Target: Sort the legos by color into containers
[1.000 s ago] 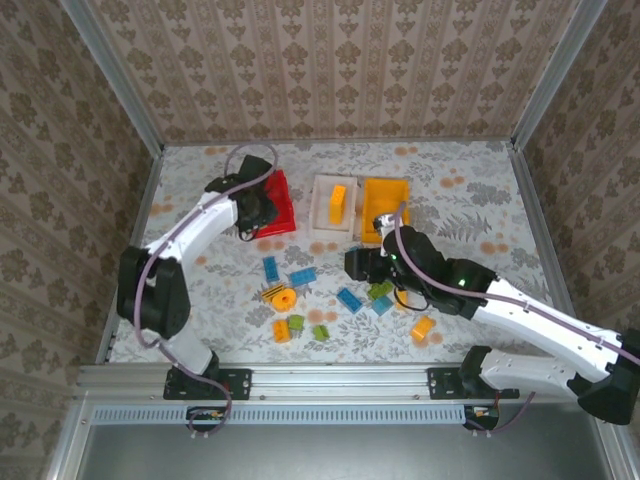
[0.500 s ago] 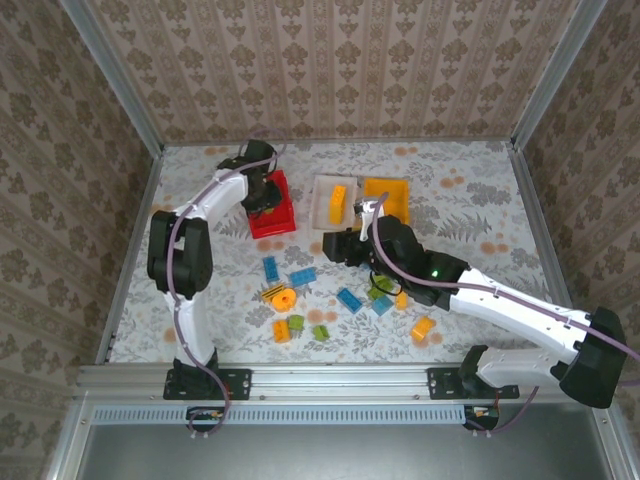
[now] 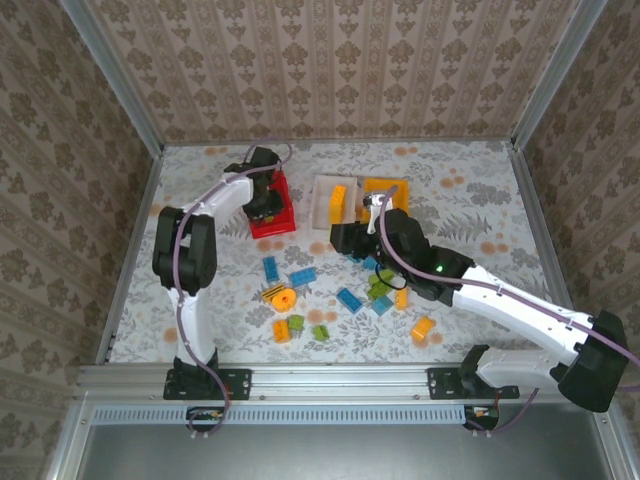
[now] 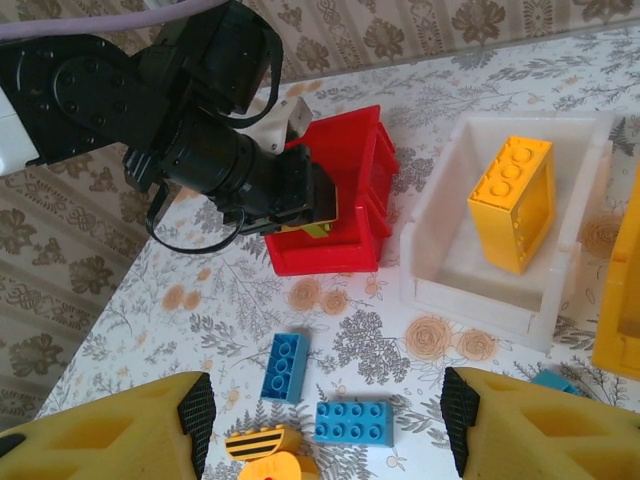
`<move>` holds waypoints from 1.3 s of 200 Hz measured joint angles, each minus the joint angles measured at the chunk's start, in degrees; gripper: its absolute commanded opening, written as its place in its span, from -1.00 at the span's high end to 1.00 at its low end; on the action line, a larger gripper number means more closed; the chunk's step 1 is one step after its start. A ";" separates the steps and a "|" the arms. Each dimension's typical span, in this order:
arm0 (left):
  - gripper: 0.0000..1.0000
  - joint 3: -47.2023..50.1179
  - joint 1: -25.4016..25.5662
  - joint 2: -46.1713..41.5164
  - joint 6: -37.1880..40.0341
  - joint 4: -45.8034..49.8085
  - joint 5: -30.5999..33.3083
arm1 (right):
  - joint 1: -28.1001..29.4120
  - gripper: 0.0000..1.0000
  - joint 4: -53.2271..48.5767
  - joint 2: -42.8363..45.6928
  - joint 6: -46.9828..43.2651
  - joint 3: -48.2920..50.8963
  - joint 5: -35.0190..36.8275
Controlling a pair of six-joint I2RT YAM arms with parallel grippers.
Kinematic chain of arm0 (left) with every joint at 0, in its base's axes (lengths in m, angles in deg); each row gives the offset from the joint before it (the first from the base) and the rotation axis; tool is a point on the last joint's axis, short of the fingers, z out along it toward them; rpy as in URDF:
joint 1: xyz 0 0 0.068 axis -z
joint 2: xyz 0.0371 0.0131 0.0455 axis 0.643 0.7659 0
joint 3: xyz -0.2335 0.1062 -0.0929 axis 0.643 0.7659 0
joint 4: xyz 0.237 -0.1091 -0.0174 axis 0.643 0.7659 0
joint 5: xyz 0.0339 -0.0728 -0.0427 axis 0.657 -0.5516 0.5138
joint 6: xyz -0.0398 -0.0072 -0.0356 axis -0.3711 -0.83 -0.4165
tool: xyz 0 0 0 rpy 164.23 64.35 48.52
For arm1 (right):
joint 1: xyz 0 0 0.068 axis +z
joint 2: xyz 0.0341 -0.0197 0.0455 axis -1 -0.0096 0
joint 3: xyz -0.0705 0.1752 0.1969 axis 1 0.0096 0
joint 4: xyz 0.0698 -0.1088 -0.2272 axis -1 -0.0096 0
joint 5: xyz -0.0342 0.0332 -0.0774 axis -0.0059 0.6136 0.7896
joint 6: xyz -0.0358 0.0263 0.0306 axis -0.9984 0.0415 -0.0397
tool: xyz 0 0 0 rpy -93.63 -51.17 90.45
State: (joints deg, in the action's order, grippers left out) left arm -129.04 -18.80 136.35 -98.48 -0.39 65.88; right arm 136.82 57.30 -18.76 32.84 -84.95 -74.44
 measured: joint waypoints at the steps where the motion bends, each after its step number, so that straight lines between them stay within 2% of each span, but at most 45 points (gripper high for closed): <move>1: 0.67 0.13 0.11 -0.13 0.04 -0.02 0.22 | 0.00 -0.29 -0.02 0.00 0.00 0.00 0.00; 28: 0.67 0.57 3.98 -5.38 0.42 0.33 3.85 | -0.11 -0.29 -0.35 1.36 0.02 0.55 0.00; 63: 0.66 -5.22 13.88 -9.73 0.92 -0.55 4.17 | -2.95 -0.29 -2.43 7.04 0.90 4.28 0.48; 89: 0.65 -12.46 21.40 -7.10 2.60 -3.13 2.36 | -7.54 -0.30 -5.51 11.28 1.49 5.38 1.16; 116: 0.65 -23.02 26.60 1.22 3.78 -4.20 0.02 | -11.08 -0.30 -8.85 16.02 1.84 5.38 1.60; 147: 0.65 -31.56 28.00 12.20 3.82 -4.00 -1.95 | -12.92 -0.31 -12.46 20.06 1.97 5.35 2.29; 179: 0.60 -36.22 27.54 20.37 3.82 -2.95 -2.21 | -13.51 -0.32 -16.22 23.12 2.14 5.35 3.19; 232: 0.46 -40.22 27.82 25.18 3.82 -1.92 -2.64 | -14.14 -0.33 -19.23 26.16 2.60 5.62 4.22; 260: 0.30 -40.22 28.33 25.77 3.80 -1.46 -2.64 | -14.21 -0.36 -20.02 26.10 2.82 6.05 4.26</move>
State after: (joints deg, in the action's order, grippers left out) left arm -169.26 9.52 162.12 -94.68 -1.86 63.24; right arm 122.62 37.28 7.34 35.66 -78.90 -70.17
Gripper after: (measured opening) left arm 0.321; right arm 0.672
